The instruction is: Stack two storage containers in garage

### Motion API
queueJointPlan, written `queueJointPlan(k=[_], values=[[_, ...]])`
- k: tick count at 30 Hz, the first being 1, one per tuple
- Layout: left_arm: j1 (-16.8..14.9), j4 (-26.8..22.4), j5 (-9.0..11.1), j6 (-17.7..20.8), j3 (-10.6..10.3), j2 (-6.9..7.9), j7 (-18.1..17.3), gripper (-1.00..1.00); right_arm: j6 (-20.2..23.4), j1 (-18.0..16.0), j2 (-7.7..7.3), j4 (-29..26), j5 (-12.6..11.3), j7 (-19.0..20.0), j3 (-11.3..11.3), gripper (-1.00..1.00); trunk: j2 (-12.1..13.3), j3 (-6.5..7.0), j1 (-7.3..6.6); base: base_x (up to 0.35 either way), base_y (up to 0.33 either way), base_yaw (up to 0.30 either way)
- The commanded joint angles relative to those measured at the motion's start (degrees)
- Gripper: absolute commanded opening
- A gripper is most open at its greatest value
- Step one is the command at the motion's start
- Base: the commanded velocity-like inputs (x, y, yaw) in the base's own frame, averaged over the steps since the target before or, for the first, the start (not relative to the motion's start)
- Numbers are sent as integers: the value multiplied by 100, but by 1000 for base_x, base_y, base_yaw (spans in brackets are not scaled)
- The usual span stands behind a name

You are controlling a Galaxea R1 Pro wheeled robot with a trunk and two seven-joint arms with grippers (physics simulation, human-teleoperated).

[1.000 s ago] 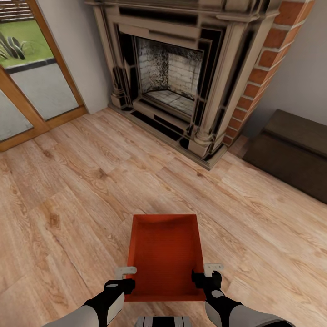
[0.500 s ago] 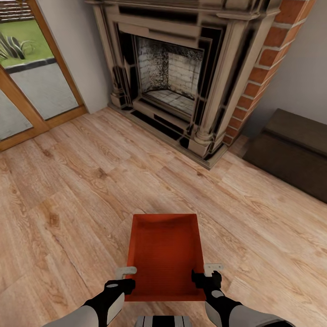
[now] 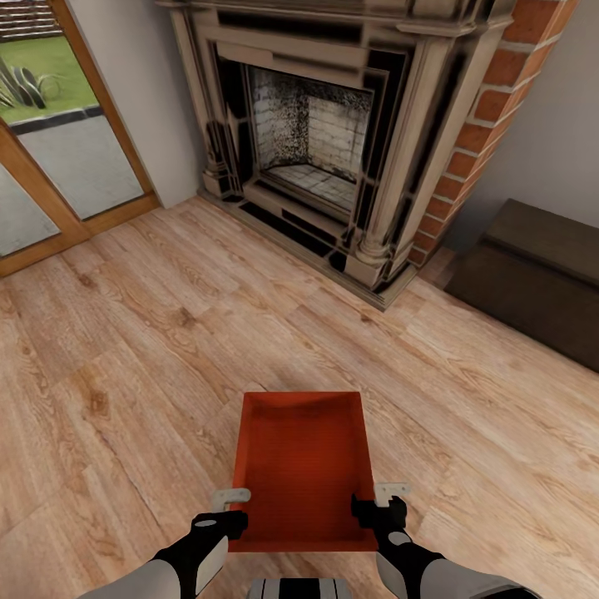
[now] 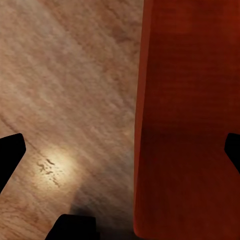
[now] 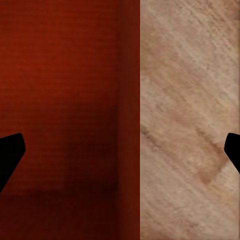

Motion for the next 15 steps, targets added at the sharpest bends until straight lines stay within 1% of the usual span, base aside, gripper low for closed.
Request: queueJointPlan(k=[1,10,15], values=[[0,-12,52,28,-50,1,31,100,-21,-4,2,8,-52,-14,48,100,-1,-3,-1,0,0,0],[0,-12,52,28,-50,1,31,100,-23,-4,2,8,-51,-14,49,100,-1,-3,-1,0,0,0],[0,-12,52,28,-50,1,31,100,-27,-4,2,8,-47,-14,49,100,-202,-93,109,0,0,0]])
